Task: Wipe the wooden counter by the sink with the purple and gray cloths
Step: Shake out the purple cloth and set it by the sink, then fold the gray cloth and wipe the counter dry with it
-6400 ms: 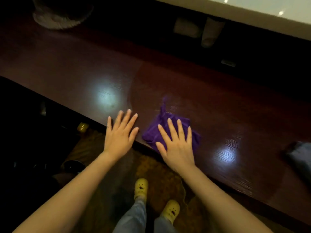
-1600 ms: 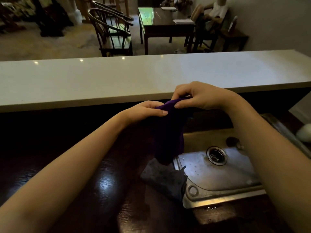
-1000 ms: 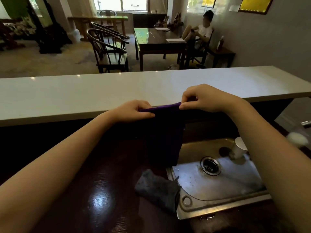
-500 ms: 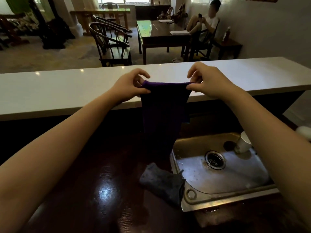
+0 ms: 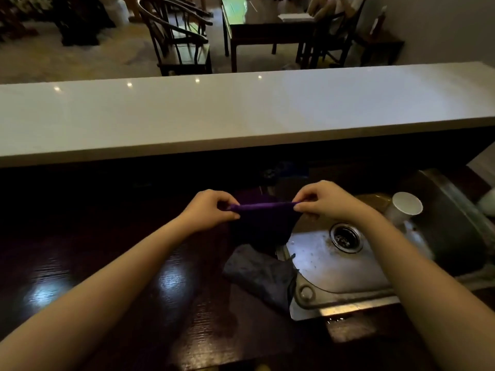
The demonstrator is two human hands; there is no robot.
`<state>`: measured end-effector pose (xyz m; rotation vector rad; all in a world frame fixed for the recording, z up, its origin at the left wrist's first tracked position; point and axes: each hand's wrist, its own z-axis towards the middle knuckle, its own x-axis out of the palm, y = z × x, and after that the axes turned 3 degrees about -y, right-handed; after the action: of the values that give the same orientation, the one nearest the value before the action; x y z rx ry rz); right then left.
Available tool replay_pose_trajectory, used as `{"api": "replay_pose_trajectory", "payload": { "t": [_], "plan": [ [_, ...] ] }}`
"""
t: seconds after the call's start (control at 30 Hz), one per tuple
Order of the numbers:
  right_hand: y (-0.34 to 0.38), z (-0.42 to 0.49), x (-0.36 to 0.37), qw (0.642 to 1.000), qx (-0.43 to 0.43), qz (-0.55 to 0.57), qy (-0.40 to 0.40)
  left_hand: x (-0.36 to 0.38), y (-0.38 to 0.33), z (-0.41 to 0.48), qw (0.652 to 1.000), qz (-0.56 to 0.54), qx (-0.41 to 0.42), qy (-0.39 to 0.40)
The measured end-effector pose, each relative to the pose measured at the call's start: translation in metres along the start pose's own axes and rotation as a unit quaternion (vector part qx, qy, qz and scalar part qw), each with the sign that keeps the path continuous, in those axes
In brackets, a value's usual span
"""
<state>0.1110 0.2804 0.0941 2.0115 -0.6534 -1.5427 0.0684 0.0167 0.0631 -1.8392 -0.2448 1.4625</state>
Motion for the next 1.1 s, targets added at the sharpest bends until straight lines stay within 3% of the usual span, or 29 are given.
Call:
{"api": "replay_pose_trajectory", "payload": {
  "t": [0.17,0.3,0.47,0.63,0.8,0.97,1.1],
  "plan": [
    [-0.025,0.053,0.036,0.988,0.098,0.092,-0.08,0.029,0.016,0.039,0.993,-0.008,-0.097,-0.063],
    [-0.029,0.083,0.055,0.981,0.136,0.073,-0.12,0.043,0.024,0.066,0.981,-0.066,-0.156,-0.092],
    [-0.037,0.062,0.071,0.987,0.112,-0.011,-0.111,0.071,0.034,0.036,0.991,0.006,-0.121,-0.061],
    [-0.046,-0.014,0.116,0.993,0.085,-0.081,-0.011,0.114,0.039,-0.04,0.998,0.041,-0.023,0.047],
    [-0.048,-0.042,0.147,0.981,0.077,-0.172,0.043,0.13,0.038,-0.053,0.993,0.014,-0.115,0.01],
    [-0.05,-0.036,0.148,0.99,0.065,-0.107,0.068,0.123,0.044,-0.052,0.989,0.085,-0.095,0.071],
    [-0.051,-0.037,0.136,1.0,0.008,0.015,0.018,0.109,0.046,-0.066,0.997,0.058,-0.043,0.011]
  ]
}}
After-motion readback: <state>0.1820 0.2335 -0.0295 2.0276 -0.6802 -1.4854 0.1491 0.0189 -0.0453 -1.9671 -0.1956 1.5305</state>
